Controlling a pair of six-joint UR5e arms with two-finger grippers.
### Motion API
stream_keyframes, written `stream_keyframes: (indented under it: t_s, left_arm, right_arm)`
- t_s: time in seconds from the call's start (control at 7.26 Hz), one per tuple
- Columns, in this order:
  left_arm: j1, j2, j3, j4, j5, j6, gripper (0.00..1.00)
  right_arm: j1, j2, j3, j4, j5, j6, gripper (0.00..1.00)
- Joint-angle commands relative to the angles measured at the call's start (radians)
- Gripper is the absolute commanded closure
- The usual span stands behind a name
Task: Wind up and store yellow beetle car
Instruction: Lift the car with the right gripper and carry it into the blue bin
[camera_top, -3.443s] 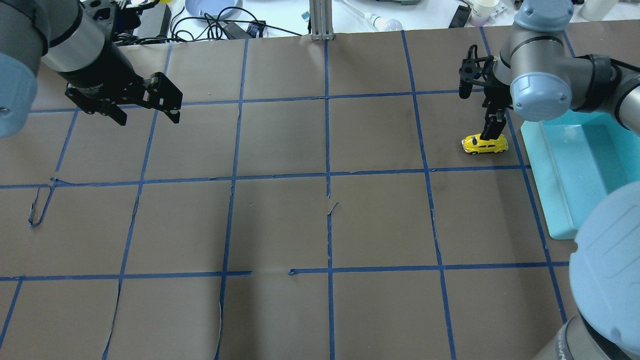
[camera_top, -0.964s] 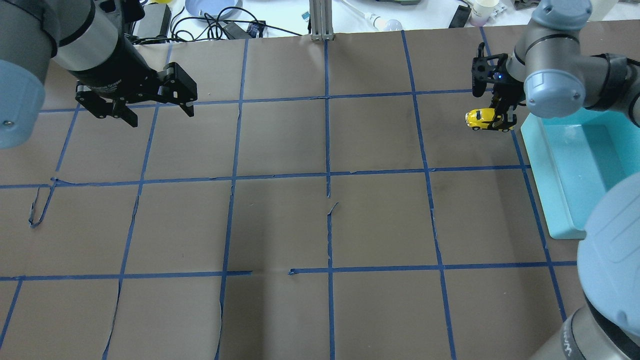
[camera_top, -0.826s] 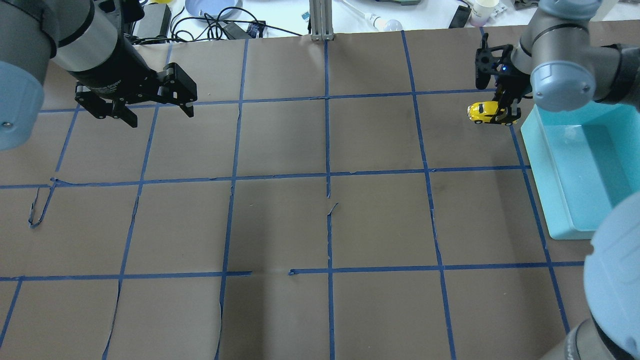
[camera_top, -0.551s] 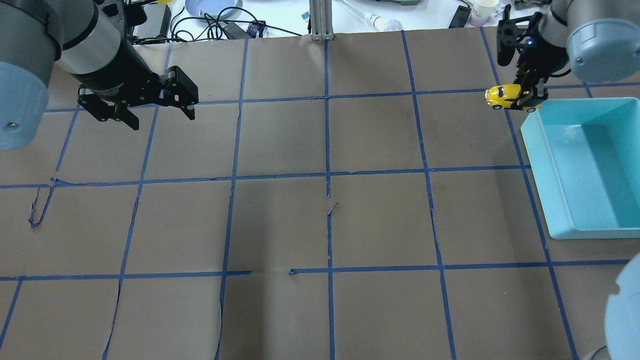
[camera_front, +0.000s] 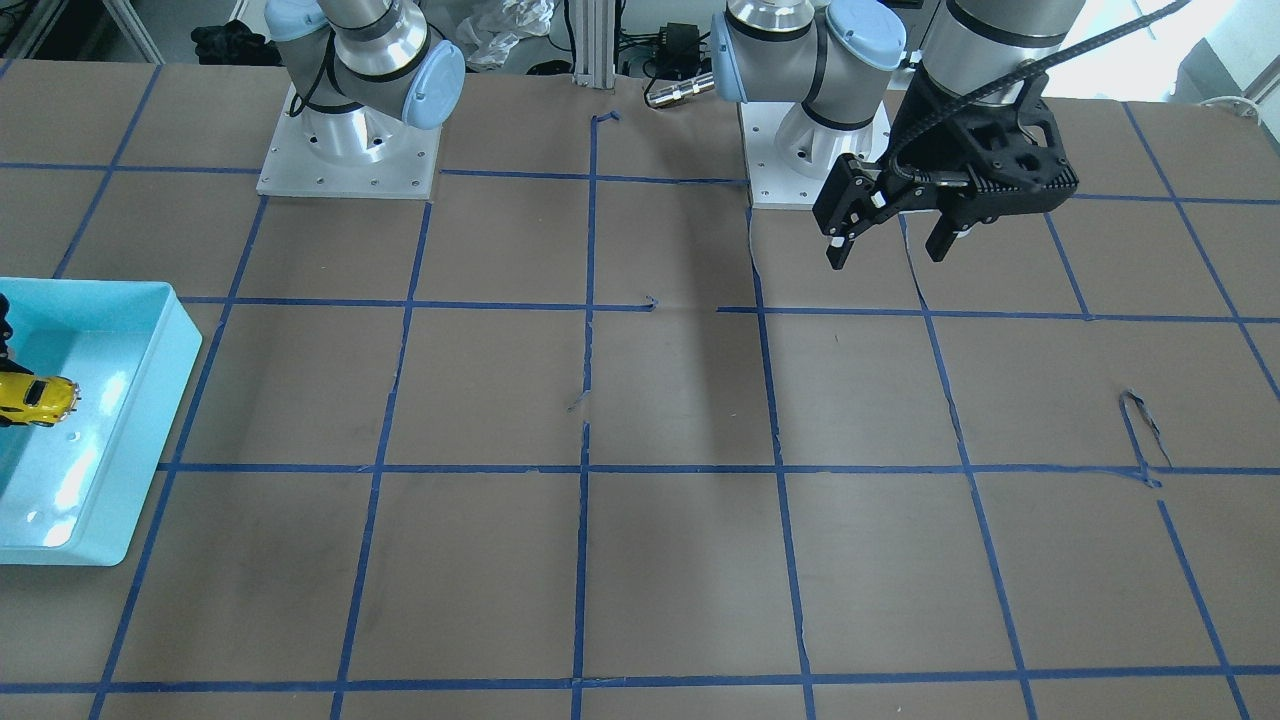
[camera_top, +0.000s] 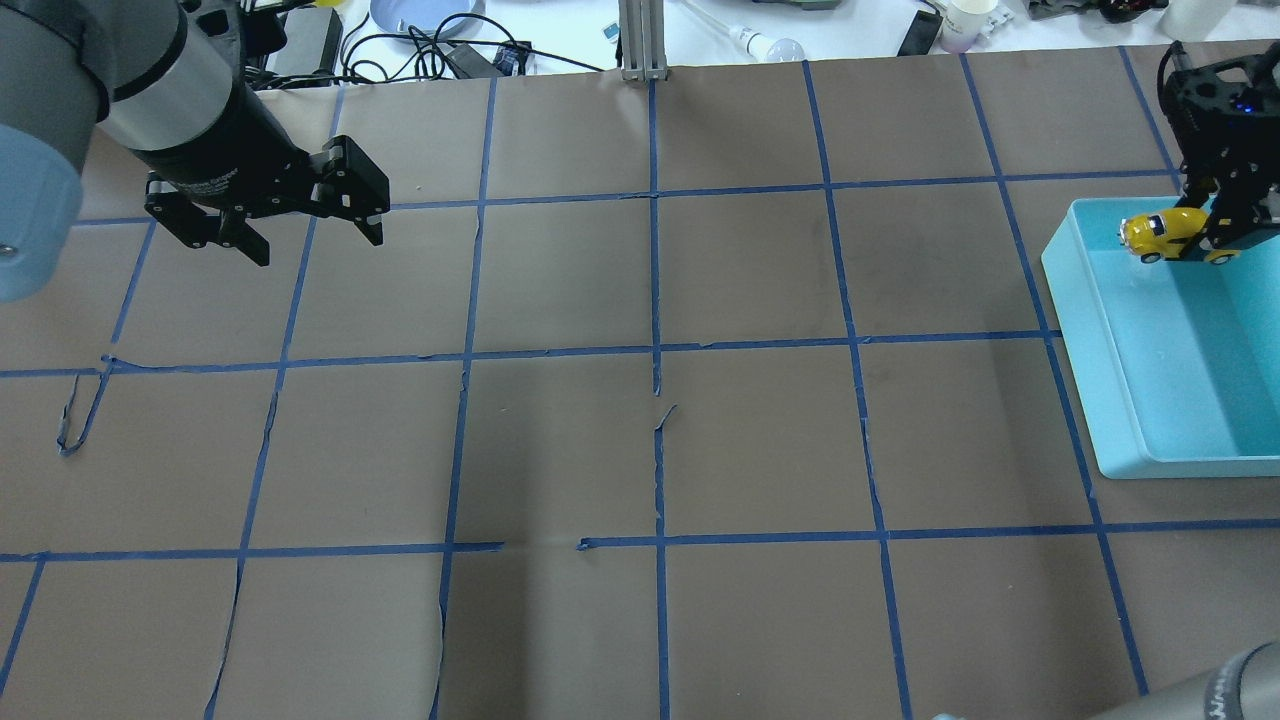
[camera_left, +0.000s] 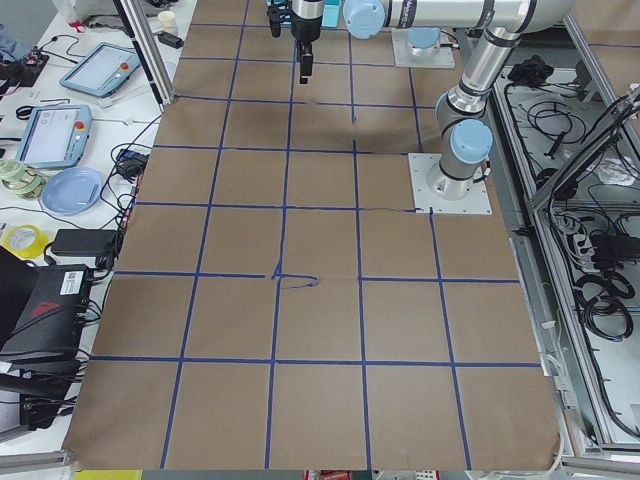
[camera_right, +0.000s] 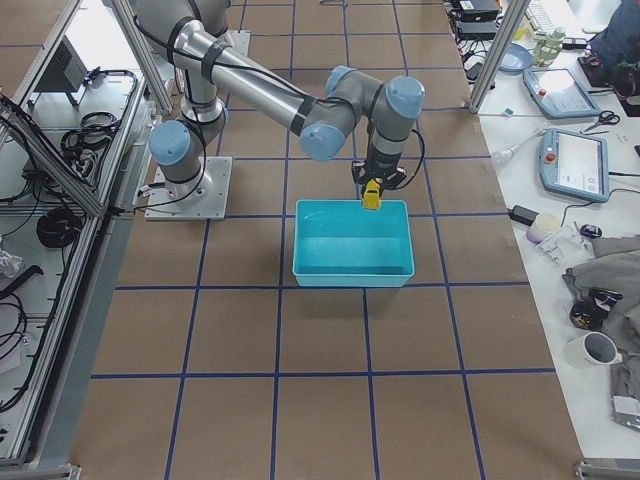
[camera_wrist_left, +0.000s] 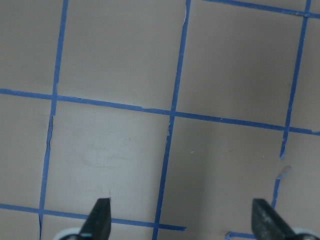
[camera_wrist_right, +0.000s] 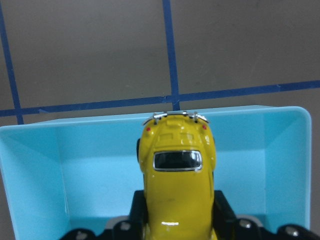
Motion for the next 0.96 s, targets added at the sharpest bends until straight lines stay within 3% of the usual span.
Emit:
stream_keyframes:
  t_s: [0.0,0.28,0.69,0.83]
  left_arm:
    - [0.003,0.001,-0.009,-0.003,-0.002,-0.001,0.0]
    - [0.002,-0.001,-0.008,-0.003,-0.01,-0.001,0.0]
    - [0.006,-0.001,0.006,-0.003,-0.009,-0.001,0.0]
    - [0.002,-0.002,0.006,-0.003,-0.006,0.001,0.0]
  right_arm:
    - [-0.053,0.071,0.071,-0.159,-0.022,-0.16,1.0]
    - [-0.064,0.12,0.107,-0.266,-0.111,-0.149,1.0]
    - [-0.065,0.143,0.176,-0.276,-0.111,-0.08,1.0]
    - [-0.064,0.143,0.193,-0.277,-0.11,-0.082,0.65]
